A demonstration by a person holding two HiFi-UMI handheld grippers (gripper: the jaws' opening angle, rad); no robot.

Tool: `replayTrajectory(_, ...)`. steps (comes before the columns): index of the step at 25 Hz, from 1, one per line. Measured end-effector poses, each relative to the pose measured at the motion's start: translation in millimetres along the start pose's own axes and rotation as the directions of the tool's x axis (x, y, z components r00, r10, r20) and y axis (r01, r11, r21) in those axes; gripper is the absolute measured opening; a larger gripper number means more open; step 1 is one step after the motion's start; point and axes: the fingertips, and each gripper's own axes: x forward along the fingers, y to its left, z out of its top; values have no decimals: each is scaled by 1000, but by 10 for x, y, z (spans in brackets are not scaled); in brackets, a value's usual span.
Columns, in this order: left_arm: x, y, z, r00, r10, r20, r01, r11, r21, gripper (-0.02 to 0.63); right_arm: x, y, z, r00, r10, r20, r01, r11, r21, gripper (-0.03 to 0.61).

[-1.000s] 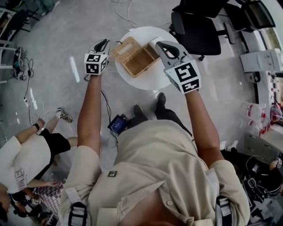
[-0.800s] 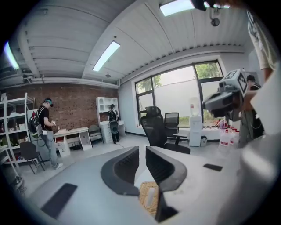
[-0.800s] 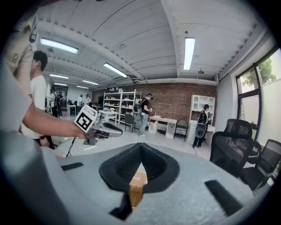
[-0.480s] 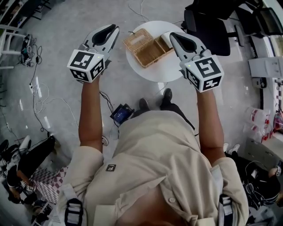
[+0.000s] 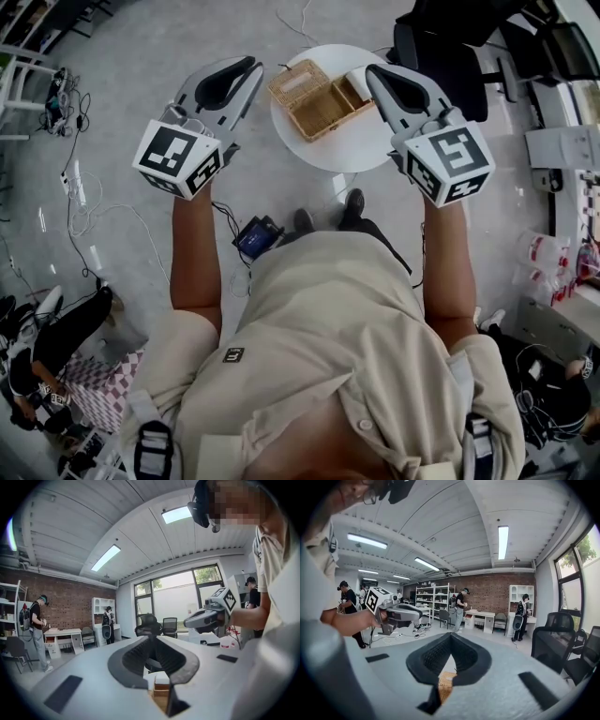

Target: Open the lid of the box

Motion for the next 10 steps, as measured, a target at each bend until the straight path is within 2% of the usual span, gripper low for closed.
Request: replayTrajectory(10,232,-200,7,1000,-4,-8,4,1000,-2,44,-158,-260,-129,1000,-9,-19,9,1000,1,-11)
